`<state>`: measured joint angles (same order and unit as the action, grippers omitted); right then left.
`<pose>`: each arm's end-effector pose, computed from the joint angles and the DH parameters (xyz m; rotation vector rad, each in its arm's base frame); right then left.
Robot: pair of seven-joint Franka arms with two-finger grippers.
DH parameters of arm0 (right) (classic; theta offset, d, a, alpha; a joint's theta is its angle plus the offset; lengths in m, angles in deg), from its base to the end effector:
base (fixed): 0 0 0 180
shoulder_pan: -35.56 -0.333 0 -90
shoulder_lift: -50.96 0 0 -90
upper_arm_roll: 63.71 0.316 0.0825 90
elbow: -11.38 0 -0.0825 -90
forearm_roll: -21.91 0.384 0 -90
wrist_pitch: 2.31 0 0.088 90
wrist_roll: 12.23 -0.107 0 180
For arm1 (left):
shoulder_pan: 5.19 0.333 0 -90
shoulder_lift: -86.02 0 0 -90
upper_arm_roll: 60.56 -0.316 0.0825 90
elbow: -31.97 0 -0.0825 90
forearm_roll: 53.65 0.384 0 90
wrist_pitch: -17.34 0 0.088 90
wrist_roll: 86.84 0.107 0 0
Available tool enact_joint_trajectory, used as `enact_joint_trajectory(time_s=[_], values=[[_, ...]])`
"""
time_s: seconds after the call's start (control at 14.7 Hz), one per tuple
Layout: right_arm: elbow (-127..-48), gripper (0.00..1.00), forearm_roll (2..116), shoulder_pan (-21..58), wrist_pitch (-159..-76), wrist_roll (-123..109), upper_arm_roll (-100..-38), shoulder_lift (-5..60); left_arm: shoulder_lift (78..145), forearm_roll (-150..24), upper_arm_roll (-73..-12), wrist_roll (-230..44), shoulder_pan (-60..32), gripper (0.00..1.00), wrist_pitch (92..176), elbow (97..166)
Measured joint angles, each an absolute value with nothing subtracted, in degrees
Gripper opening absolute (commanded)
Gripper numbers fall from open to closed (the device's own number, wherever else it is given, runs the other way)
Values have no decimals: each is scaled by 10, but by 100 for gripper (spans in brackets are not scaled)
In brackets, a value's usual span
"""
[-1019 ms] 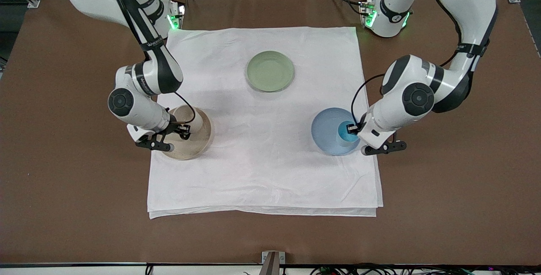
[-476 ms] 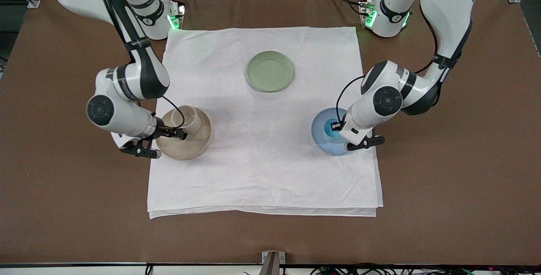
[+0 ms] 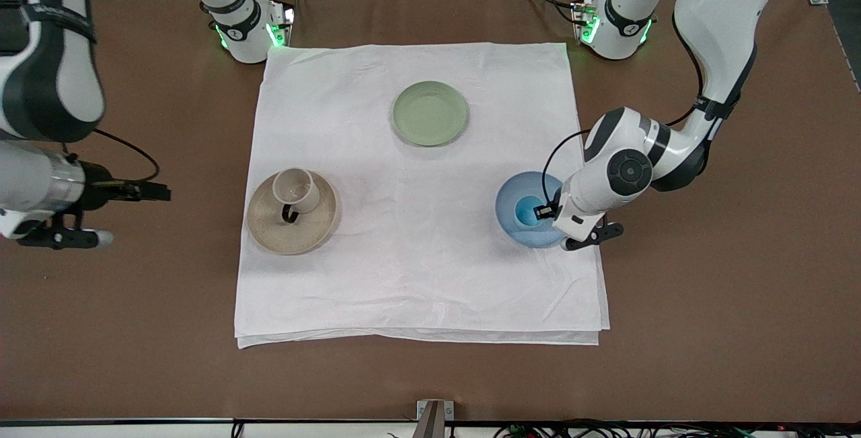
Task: Place blue cup in blue plate and white mug in gray plate
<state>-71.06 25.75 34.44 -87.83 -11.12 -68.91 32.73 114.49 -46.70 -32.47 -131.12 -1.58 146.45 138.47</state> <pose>0.6261 -0.0297 0.4918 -3.0641 0.0838 0.4025 0.5859 -0.2415 0.2759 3.0104 0.4746 -0.1653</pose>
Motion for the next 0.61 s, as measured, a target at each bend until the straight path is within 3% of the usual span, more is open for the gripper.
enact_joint_trajectory(time_s=[0.61], values=[[-646,100,257,361,-832,-108,-687,325,1063,-465,-325,-1223,50,100,1297,1205]])
